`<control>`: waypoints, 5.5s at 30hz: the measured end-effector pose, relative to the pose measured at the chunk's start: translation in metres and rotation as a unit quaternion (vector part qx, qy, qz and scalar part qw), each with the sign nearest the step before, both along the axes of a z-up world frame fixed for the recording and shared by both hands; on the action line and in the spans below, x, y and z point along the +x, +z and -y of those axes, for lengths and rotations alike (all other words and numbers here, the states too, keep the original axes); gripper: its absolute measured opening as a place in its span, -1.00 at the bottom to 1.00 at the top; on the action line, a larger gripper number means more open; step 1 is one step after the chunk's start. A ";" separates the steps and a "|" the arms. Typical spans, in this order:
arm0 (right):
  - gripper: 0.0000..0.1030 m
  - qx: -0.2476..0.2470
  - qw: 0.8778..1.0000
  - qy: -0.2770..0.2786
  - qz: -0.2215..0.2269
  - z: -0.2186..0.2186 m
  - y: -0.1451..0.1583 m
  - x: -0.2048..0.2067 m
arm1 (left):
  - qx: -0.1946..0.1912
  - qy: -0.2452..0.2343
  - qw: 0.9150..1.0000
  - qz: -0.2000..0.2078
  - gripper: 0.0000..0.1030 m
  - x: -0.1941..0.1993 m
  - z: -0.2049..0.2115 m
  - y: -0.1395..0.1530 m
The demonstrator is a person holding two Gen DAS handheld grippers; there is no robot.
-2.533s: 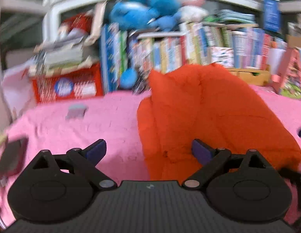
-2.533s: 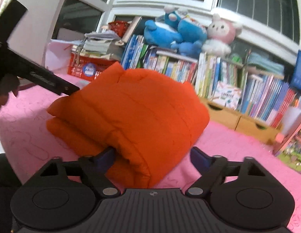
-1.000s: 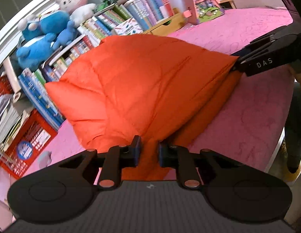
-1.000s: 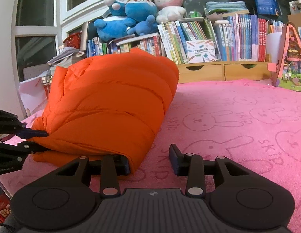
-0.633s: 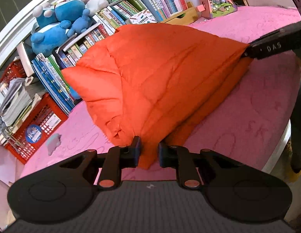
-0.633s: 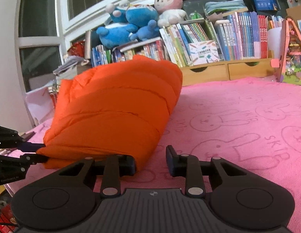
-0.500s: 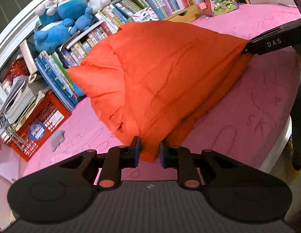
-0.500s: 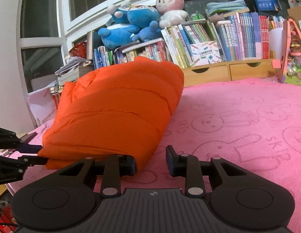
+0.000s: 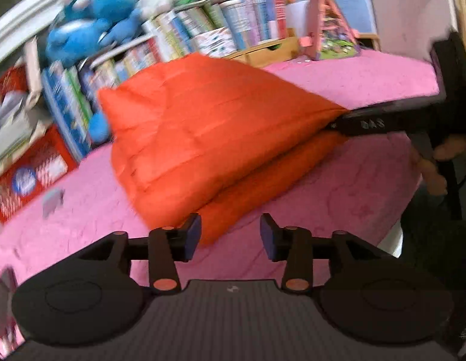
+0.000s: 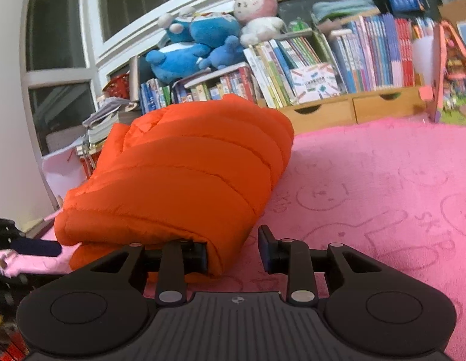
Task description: Fold clothes
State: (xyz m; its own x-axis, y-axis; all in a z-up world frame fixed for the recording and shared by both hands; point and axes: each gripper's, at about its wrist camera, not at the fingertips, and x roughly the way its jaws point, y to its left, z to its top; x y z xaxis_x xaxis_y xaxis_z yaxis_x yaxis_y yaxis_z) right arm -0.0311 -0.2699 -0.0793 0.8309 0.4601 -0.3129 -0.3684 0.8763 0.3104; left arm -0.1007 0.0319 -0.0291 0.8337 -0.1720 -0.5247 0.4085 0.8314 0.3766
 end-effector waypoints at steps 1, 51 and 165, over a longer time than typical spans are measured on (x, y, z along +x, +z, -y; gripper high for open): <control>-0.36 0.007 1.000 0.002 -0.006 0.002 0.000 0.002 | 0.020 -0.017 1.000 0.012 -0.13 -0.002 0.008 -0.003; -0.32 -0.064 0.996 0.053 -0.042 0.016 0.009 0.006 | -0.101 0.156 0.981 0.053 -0.45 0.190 -0.011 0.036; 1.00 -0.236 0.962 0.124 -0.060 -0.030 0.014 0.069 | -0.192 0.236 0.950 -0.072 0.49 0.120 -0.018 0.008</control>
